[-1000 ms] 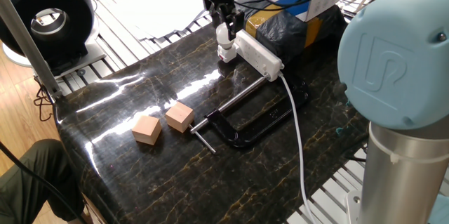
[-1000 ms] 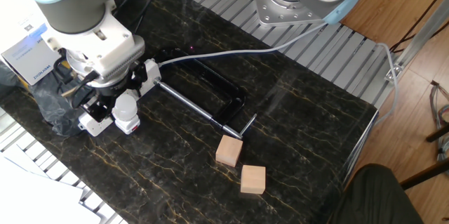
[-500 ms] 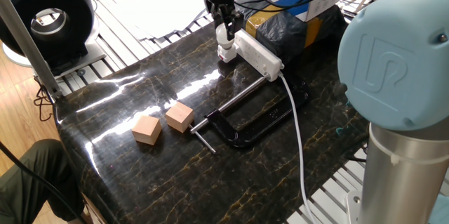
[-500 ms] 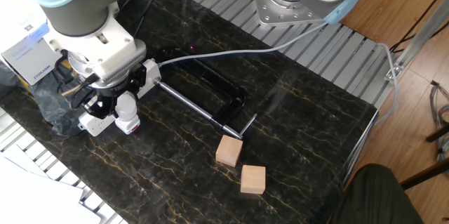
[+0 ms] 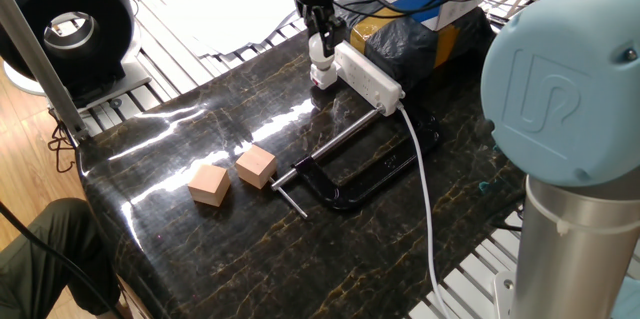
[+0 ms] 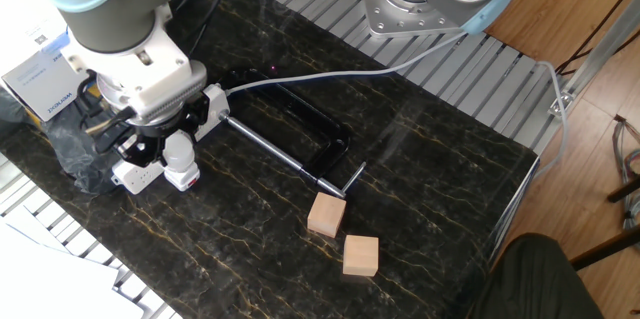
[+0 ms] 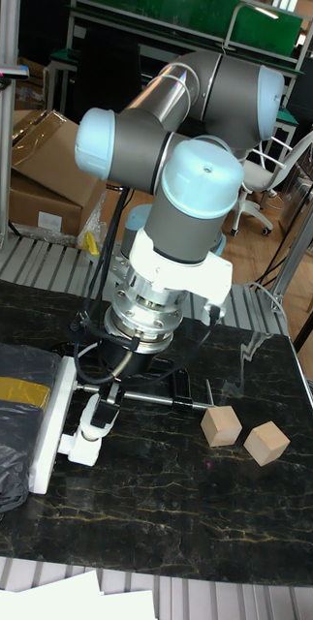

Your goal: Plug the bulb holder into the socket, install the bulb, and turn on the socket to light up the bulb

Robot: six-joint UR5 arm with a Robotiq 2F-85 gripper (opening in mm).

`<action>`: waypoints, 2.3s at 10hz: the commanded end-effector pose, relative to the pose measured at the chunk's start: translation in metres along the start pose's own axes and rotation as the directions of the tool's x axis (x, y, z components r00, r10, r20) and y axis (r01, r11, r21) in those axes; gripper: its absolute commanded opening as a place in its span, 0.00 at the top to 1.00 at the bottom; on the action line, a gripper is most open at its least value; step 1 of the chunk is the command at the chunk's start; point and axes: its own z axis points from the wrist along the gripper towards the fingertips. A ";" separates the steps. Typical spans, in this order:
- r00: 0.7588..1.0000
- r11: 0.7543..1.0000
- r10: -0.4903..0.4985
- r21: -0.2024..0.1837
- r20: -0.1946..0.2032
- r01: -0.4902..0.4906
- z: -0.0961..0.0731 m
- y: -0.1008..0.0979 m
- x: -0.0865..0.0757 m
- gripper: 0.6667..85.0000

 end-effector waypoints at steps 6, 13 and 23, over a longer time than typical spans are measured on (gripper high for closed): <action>0.975 0.975 0.220 -0.006 0.003 -0.220 -0.001 -0.001 -0.002 0.75; 0.950 0.950 0.313 -0.001 0.007 -0.313 -0.001 -0.005 -0.004 0.86; 0.812 0.812 0.583 -0.007 -0.009 -0.583 0.000 -0.001 -0.002 1.00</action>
